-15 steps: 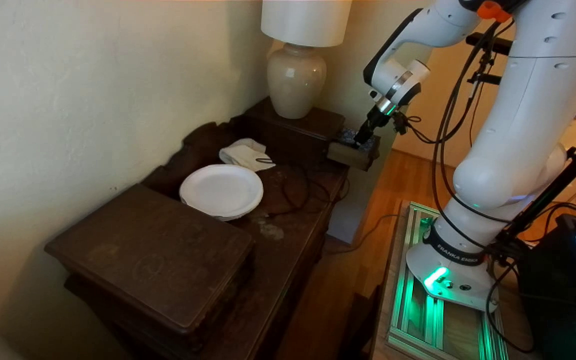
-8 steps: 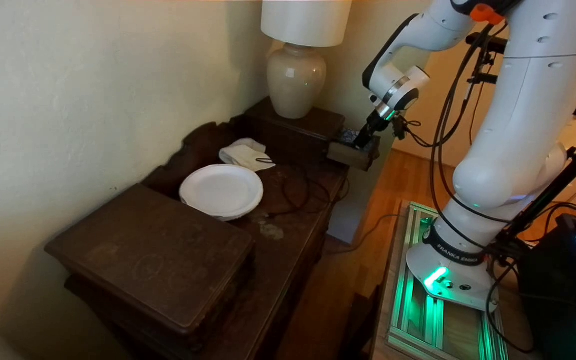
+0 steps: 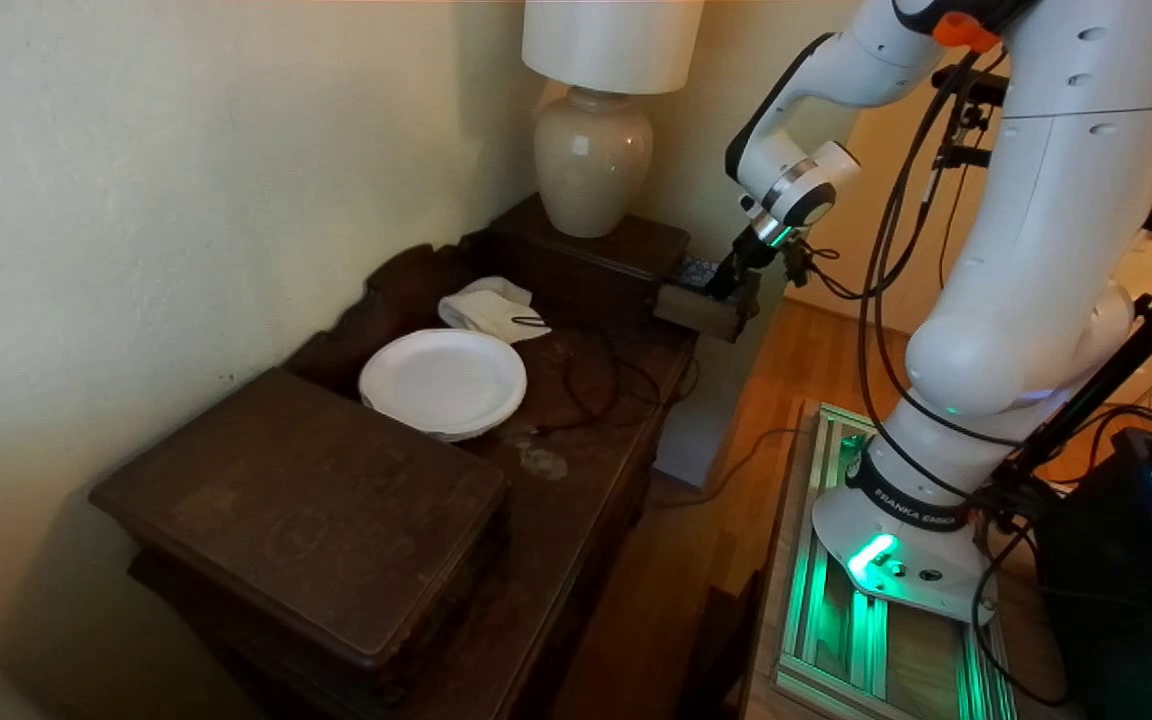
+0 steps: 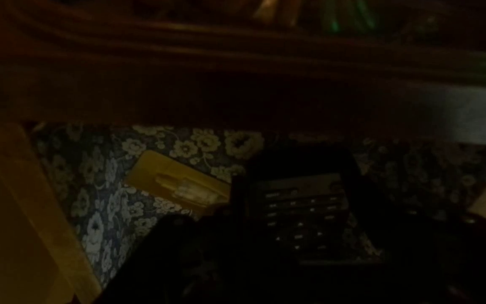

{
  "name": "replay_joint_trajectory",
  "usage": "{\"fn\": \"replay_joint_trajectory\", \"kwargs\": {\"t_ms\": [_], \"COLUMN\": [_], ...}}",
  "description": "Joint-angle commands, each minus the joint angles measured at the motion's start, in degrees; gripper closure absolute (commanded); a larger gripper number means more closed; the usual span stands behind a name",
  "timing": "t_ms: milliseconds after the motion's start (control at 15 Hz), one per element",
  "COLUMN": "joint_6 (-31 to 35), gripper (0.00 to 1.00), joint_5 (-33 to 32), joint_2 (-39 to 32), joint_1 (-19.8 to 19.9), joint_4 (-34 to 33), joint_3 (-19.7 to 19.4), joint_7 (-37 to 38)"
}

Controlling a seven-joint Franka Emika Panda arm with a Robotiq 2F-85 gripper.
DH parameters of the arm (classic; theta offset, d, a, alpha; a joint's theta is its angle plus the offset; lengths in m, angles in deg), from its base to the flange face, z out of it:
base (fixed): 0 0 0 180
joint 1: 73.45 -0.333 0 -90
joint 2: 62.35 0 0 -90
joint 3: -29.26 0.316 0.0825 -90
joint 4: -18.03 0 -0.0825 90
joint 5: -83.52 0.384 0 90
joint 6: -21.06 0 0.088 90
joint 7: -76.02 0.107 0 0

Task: Remove the remote control from the drawer on the right.

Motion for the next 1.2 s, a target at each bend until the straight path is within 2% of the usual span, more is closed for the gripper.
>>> {"fn": "replay_joint_trajectory", "kwargs": {"t_ms": [0, 67, 133, 200, 667, 867, 1133], "joint_6": [0.56, 0.57, 0.51, 0.78, 6.19, 6.69, 4.0], "gripper": [0.37, 0.41, 0.57, 0.63, 0.64, 0.64, 0.64], "joint_5": [4.97, 5.7, 6.35, 6.4, -2.53, -12.39, -29.98], "joint_2": [-0.3, -0.33, -0.2, 0.05, 7.44, 9.57, 12.3], "joint_1": [0.43, 0.28, 0.07, -0.32, -4.36, -5.65, -5.79], "joint_4": [-0.34, -0.35, -0.3, -0.11, 2.99, 4.17, 5.71], "joint_3": [1.01, 1.01, 0.92, 0.64, -3.05, -5.09, -7.35], "joint_7": [-4.5, -5.09, -5.29, -4.96, 8.03, 18.1, 33.31]}}
